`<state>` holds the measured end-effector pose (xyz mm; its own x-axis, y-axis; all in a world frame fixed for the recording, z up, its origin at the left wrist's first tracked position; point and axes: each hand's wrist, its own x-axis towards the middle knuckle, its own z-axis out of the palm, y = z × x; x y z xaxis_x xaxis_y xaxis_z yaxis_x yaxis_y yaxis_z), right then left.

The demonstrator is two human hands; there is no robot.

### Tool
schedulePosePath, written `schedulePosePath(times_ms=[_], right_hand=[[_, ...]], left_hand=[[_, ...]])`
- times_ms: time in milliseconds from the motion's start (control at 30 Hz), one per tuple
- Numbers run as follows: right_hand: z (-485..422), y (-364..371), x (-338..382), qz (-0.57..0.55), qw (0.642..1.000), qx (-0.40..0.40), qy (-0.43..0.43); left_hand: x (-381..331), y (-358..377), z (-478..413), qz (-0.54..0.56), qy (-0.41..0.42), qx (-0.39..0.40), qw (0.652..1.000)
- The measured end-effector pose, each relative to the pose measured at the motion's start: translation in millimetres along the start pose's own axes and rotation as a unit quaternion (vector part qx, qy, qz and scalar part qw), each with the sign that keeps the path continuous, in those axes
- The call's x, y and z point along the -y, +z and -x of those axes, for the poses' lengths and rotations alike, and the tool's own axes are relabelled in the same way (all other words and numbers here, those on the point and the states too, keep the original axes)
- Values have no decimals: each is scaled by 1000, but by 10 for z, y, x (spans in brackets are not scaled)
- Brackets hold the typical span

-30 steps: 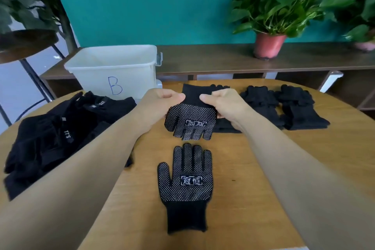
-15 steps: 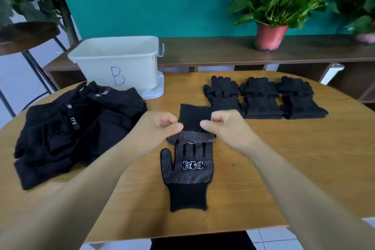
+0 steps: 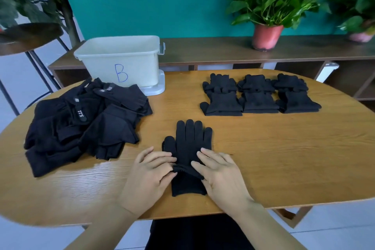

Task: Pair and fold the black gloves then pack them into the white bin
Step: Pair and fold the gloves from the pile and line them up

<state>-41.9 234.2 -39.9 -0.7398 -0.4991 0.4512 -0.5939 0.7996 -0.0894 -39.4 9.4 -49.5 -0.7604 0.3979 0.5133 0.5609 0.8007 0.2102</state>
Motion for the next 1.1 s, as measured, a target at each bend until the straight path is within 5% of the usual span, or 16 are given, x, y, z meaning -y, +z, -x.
schedulePosePath(times_ms=[433,800,933,1100], right_hand=[[14,47,0,-34,998,-42,-16],[15,90,-16,-62,997,-34,27],[65,84,-33,-85,995,-28,41],[-110,-51,-80,-114,980,-80,142]], left_hand=[[18,-53,67,-127,108,-28,986],[5,-77,62,-128,149,-14,980],[35,-104,99,-98,126,9,987],[-5,-209,-80,51,-39,-73,995]])
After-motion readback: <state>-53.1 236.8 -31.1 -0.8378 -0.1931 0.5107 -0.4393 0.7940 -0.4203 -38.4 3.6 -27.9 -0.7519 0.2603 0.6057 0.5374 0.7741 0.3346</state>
